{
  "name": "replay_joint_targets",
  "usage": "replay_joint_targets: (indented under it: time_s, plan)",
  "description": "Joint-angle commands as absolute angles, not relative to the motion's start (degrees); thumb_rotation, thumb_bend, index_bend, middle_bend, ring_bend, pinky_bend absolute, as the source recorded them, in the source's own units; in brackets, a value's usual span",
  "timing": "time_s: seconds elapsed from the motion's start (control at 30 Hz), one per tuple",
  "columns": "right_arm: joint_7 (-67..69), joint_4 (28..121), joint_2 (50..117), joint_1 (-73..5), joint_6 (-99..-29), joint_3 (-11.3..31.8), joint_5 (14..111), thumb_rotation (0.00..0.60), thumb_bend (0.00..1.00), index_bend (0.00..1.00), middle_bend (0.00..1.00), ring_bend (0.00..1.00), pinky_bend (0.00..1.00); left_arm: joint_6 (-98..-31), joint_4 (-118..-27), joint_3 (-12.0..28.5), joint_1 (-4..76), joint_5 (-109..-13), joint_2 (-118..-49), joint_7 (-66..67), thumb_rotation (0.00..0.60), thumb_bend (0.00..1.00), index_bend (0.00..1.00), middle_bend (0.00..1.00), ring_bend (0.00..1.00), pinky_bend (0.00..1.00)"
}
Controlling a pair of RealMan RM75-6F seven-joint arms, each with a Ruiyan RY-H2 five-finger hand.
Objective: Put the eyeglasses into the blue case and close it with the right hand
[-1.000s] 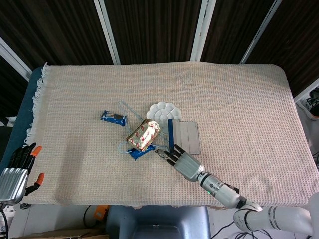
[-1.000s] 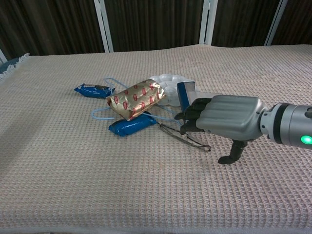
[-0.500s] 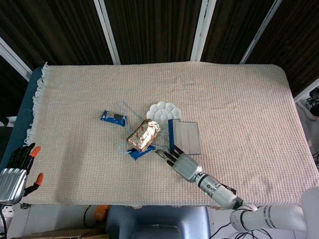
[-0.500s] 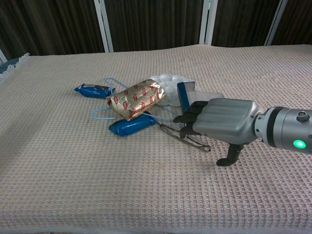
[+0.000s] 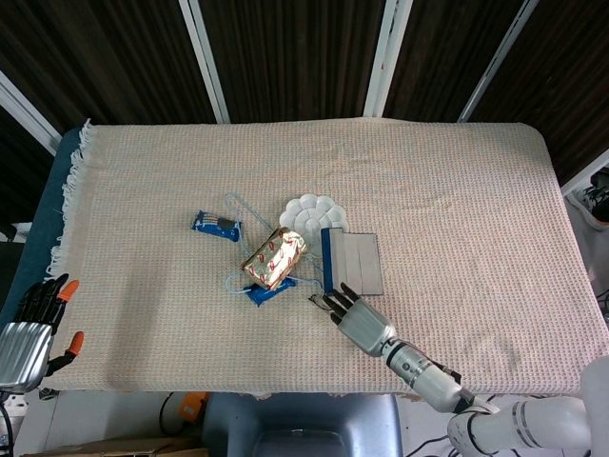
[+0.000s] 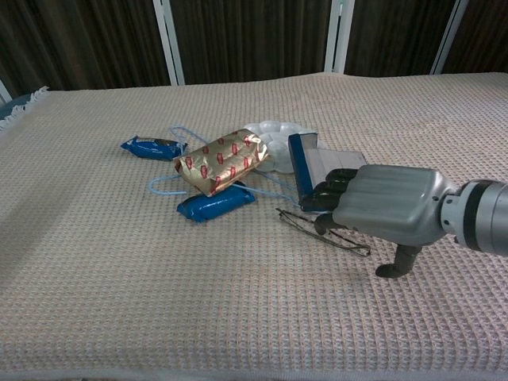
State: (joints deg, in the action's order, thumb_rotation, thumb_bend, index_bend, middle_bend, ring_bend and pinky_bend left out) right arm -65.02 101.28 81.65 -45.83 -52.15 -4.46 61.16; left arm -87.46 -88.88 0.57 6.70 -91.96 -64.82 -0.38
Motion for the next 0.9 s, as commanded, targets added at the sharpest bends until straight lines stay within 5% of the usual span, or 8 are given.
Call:
replay_joint_targets:
  time_s: [0.03, 0.5, 0.9]
  plan:
    - [-66.3, 102.7, 80.7, -45.5, -53.4, -5.7, 60.7, 0.6, 0.39, 0.36, 0.0, 0.0, 0.0, -87.5, -88.9, 0.6, 6.7, -92.0, -64.8, -0.4, 0.6, 0.39, 0.0, 0.0, 0.0, 0.08]
    - [-67.0, 113.3, 71.4, -39.6, -60.7, -15.7, 69.6, 0.6, 0.39, 0.37, 0.0, 0.0, 0.0, -87.5, -89.1, 0.3, 6.7, -92.6, -65.2, 0.7, 0.6, 0.39, 0.0, 0.0, 0.0, 0.08]
    - [-57.9, 108.4, 71.0, -37.5, -61.5, -11.9, 73.3, 0.6, 0.39, 0.35, 0.0, 0.0, 0.0, -87.0, -89.2, 0.4, 6.9, -92.4, -65.4, 1.3, 0.6, 0.39, 0.0, 0.0, 0.0, 0.08]
